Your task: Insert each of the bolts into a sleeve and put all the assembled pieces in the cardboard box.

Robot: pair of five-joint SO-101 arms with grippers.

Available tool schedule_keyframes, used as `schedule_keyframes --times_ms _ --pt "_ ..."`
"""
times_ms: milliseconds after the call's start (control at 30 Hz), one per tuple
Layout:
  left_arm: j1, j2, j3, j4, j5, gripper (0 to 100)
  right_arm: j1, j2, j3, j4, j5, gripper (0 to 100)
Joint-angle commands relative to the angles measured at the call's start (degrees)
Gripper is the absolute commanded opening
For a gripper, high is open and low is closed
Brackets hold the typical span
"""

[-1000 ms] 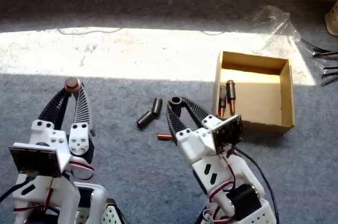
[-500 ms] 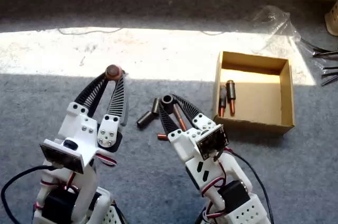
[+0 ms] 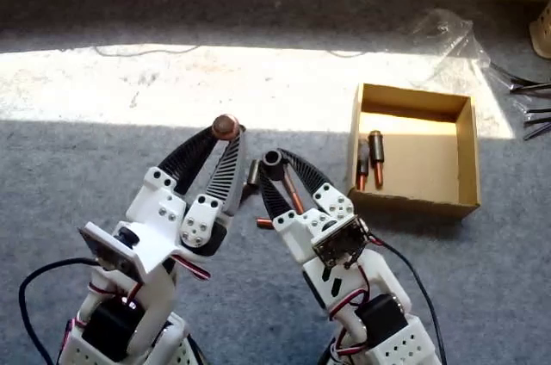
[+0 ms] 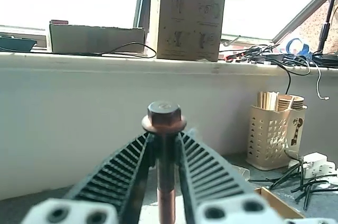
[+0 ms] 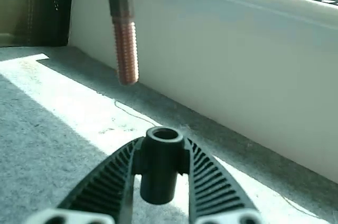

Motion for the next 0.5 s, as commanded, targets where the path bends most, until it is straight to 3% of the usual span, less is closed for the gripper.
schedule_keyframes --times_ms 0,133,233,467 --pt "1.01 -0.57 -0.40 -1.49 1.41 1 -0.40 -0.75 8.22 -2.24 1.05 0.5" --pt "1.10 -0.57 -0.40 -1.49 1.49 1 -1.19 -0.66 8.22 -2.24 1.23 0.5" --pt "1.10 -0.57 -0.40 -1.49 1.58 1 -3.38 -0.40 8.22 -0.48 5.71 0.5" --pt "1.01 -0.57 -0.31 -1.41 6.95 1 -6.02 -0.75 8.22 1.98 9.58 0.5"
